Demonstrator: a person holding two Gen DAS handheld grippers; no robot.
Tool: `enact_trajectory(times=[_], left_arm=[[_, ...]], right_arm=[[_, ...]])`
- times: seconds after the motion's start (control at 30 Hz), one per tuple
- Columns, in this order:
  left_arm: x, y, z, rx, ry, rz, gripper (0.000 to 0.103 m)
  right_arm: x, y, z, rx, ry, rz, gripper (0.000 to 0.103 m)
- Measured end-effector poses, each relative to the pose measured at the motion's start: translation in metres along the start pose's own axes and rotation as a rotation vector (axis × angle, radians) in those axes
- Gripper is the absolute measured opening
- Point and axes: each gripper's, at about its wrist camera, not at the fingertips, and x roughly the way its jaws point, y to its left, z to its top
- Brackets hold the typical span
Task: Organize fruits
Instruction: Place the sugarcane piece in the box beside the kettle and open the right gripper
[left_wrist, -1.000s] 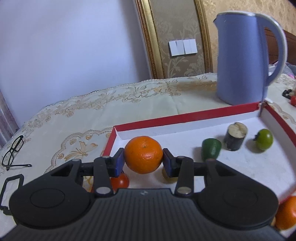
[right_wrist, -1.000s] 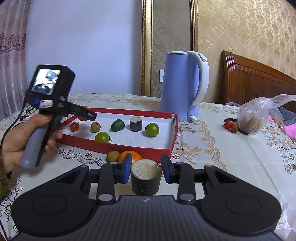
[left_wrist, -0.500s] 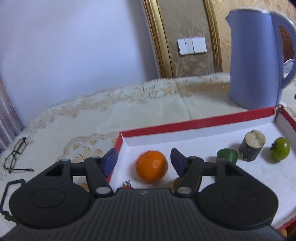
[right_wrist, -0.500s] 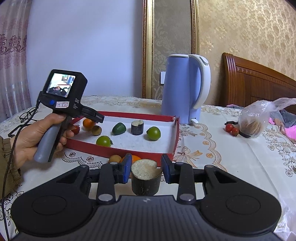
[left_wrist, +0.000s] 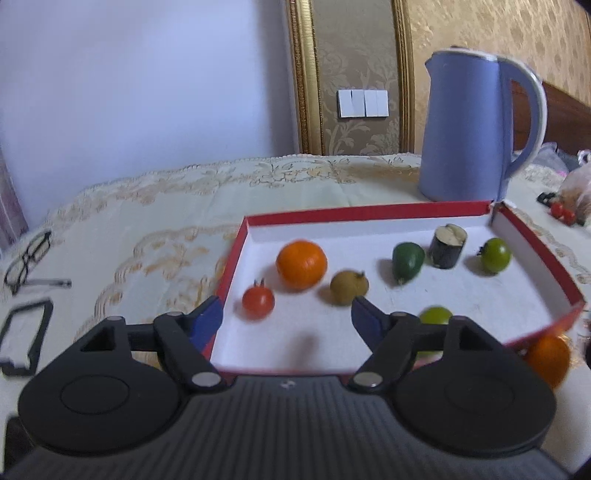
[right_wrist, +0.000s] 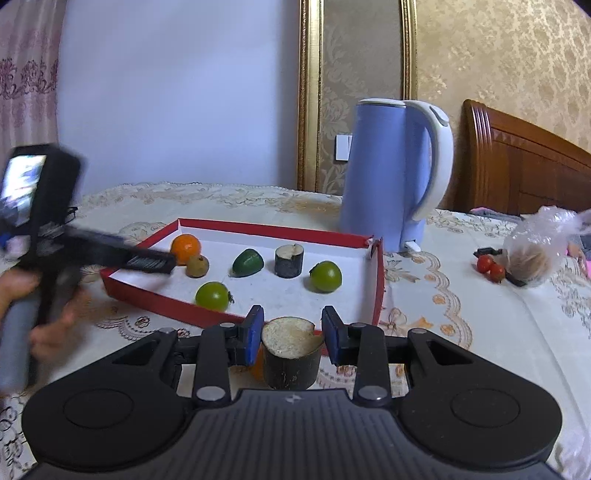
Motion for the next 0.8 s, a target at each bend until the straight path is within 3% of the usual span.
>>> enact_trajectory(times=[0.33,0.6,0.8], left_arm=[[-0.005,0.012,-0.013,-0.018,-0.049,0.050,0.083],[0.001,0.016,-0.014,-0.016,-0.028,0.058,0.084],[0.003,0.017,-0.014,-0.006,-0.024,0.053,0.085]], right_arm=[[0.063,0.009,0.039,-0.071,0.030,-0.076,0.034],[0.122,0.003,0.056,-0.044,0.089,-0.151,0.034],[0.135,-0.006,0.063,0.008,0.085,-0.189,0.035]])
